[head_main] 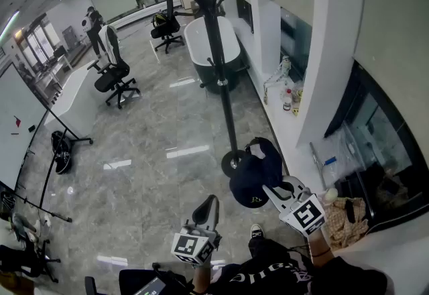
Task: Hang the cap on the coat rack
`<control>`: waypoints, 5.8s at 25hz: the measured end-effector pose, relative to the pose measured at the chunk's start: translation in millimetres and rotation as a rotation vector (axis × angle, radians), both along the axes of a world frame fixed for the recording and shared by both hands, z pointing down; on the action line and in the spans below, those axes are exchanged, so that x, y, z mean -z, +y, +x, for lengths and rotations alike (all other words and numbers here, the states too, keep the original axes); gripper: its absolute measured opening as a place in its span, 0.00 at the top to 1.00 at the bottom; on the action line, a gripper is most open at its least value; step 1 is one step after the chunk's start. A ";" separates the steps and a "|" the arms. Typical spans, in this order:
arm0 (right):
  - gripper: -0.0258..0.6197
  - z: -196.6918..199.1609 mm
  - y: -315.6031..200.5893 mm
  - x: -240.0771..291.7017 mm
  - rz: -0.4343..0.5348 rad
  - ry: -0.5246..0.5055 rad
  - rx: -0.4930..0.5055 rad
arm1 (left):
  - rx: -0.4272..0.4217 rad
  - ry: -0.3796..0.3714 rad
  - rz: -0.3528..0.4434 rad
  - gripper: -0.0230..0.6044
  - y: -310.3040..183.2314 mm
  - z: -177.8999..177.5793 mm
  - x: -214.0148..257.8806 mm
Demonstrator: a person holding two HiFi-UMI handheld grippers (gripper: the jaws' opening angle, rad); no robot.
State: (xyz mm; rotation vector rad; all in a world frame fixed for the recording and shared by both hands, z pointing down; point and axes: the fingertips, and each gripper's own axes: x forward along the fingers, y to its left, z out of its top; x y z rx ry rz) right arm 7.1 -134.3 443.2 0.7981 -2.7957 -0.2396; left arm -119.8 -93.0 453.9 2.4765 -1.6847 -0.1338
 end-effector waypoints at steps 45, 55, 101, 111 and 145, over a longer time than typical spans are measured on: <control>0.90 -112.2 -370.8 251.6 0.451 -0.088 -0.095 | -0.295 -0.013 0.036 0.96 -321.5 -106.5 3.7; 0.90 -130.6 -442.1 195.2 0.281 -0.063 -0.143 | -0.303 -0.006 0.024 0.96 -333.2 -121.1 -8.1; 0.86 -33.3 -299.7 53.5 -0.011 -0.235 -0.045 | -0.188 -0.045 0.008 0.96 -256.7 4.4 0.6; 0.94 -11.4 -222.4 0.5 -0.170 -0.225 0.023 | -0.141 -0.057 -0.001 0.96 -201.5 41.7 0.7; 0.94 -85.5 133.3 -52.8 -0.283 -0.161 -0.064 | -0.211 0.026 -0.008 0.96 125.1 -15.4 -19.7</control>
